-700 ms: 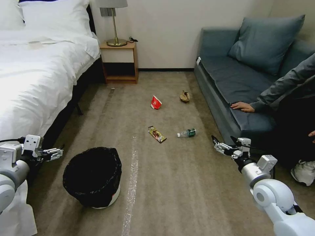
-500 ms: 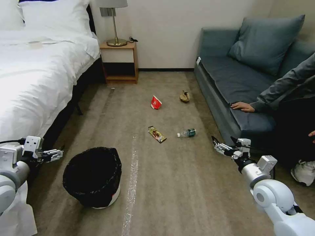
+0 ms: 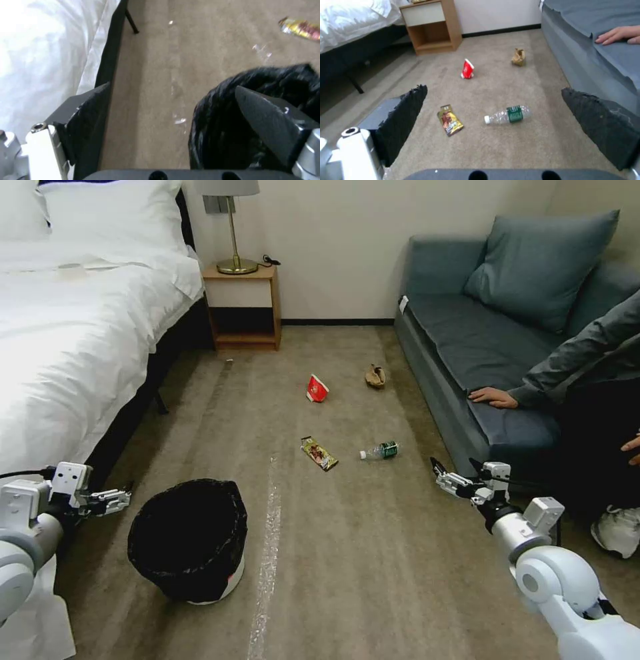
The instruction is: Pick up the trash bin, then pick up the garbage on the floor and place it into the trash bin.
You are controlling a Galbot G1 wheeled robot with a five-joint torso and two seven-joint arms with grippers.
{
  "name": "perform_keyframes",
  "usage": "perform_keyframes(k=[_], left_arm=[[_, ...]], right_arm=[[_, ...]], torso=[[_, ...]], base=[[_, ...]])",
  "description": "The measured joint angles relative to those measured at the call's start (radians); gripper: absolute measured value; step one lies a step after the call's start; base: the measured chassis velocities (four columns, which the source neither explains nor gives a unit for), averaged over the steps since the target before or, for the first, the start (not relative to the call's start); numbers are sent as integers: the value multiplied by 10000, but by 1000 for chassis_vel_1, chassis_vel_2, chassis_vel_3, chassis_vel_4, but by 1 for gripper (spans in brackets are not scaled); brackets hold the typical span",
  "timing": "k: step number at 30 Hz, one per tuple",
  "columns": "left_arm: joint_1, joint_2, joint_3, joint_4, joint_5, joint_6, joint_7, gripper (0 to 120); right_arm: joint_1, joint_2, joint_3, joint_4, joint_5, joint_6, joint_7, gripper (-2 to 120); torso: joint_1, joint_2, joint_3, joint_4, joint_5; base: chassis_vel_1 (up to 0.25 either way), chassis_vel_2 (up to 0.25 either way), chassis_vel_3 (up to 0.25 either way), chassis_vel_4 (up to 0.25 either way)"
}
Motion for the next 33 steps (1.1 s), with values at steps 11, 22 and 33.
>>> perform_keyframes(k=[11,22,33], left_arm=[[-239,-338,443,607,-42,1053,-548,100],[-2517,-657,2585,2038,14,1136,-488,100],[-4268,-1129,4572,3377,389,1109,-386,100]], right_arm=[[230,106,-447,-209,-106,-13,6,100],[271,297,-690,-347,-341,-16,-24,100],[240,569,-607,-427,-477,41,-99,100]], torso=[[0,0,-1,0,2],[0,0,1,0,2],[0,0,0,1,0]], base=[[0,0,0,0],[0,0,0,0],[0,0,0,0]])
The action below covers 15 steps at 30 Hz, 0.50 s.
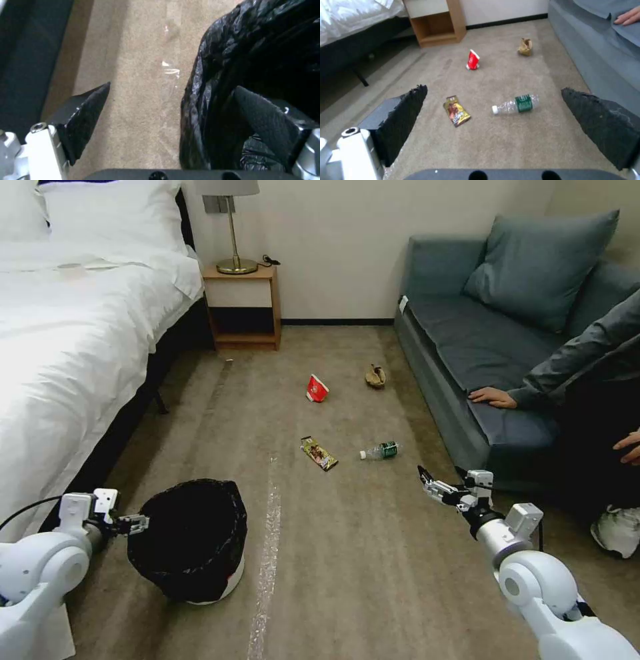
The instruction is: Pick up the trash bin, then pick up the garbage on the floor and place it into the trash bin.
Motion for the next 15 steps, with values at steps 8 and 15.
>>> perform_keyframes(k=[8,15], left_arm=[[-1275,-733,1059,1071,513,-54,117,100],[-1956,-1367,1701,1642,834,-96,56,88]], right_arm=[[-108,86,-23,-34,-84,66,-46,100],[-106,107,-22,-55,-49,140,-82,100]], torso=[[0,0,0,-1,0],[0,1,-3,1,13]], base=[[0,0,0,0],[0,0,0,0]])
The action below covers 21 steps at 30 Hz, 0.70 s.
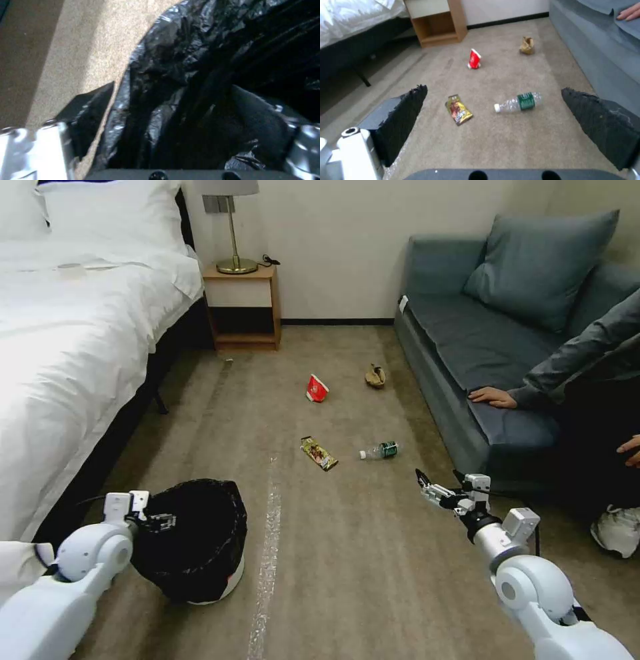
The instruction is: Pick up the trash bin, then pick up the garbage on the floor and place it into the trash bin.
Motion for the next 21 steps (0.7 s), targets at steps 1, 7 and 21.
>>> perform_keyframes(k=[1,7,21], left_arm=[[0,0,0,0,0,0,0,88],[57,35,-5,26,65,13,-13,63],[704,225,-440,-427,167,41,198,22]], right_arm=[[0,0,0,0,0,0,0,100],[19,-43,35,-102,27,55,0,100],[31,-7,-54,-111,57,83,47,100]], torso=[[0,0,0,0,0],[0,0,0,0,-11],[0,0,1,0,-15]], base=[[0,0,0,0],[0,0,0,0],[0,0,0,0]])
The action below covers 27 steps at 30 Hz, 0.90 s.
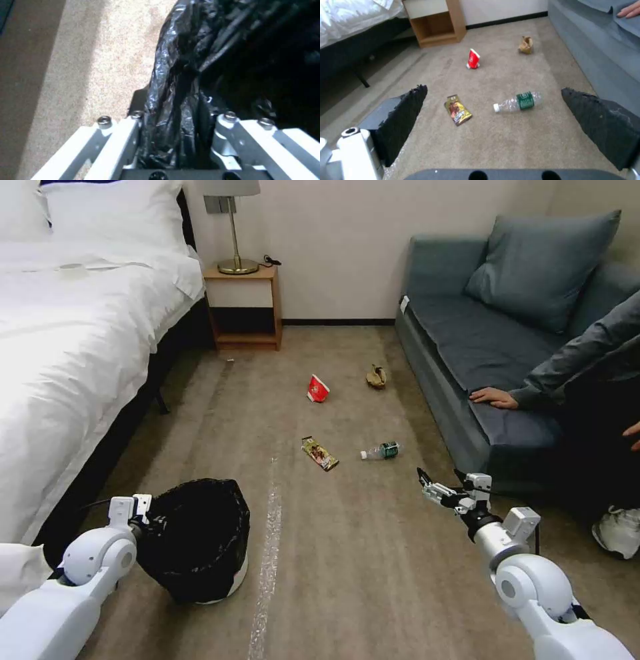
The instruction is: Pick up the trash bin, then pick up the garbage on the floor and place it into the trash bin.
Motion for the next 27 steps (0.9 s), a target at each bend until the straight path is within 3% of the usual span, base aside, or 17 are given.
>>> perform_keyframes(k=[6,13,21,27], left_arm=[[403,194,-432,-392,169,-138,60,10],[683,377,-678,-670,460,-312,183,8],[801,546,-860,-1029,632,-460,298,4],[506,958,-982,-1418,1627,-424,386,2]], right_arm=[[-97,23,7,155,-8,0,56,100],[-188,88,71,288,-17,-3,99,100],[-450,228,326,411,-105,-15,141,100],[-530,235,510,386,-195,197,-68,100]], torso=[[0,0,2,-2,-2],[0,0,2,-1,0],[1,0,1,-1,2],[0,0,1,4,2]], base=[[0,0,0,0],[0,0,0,0],[0,0,0,0],[0,0,0,0]])
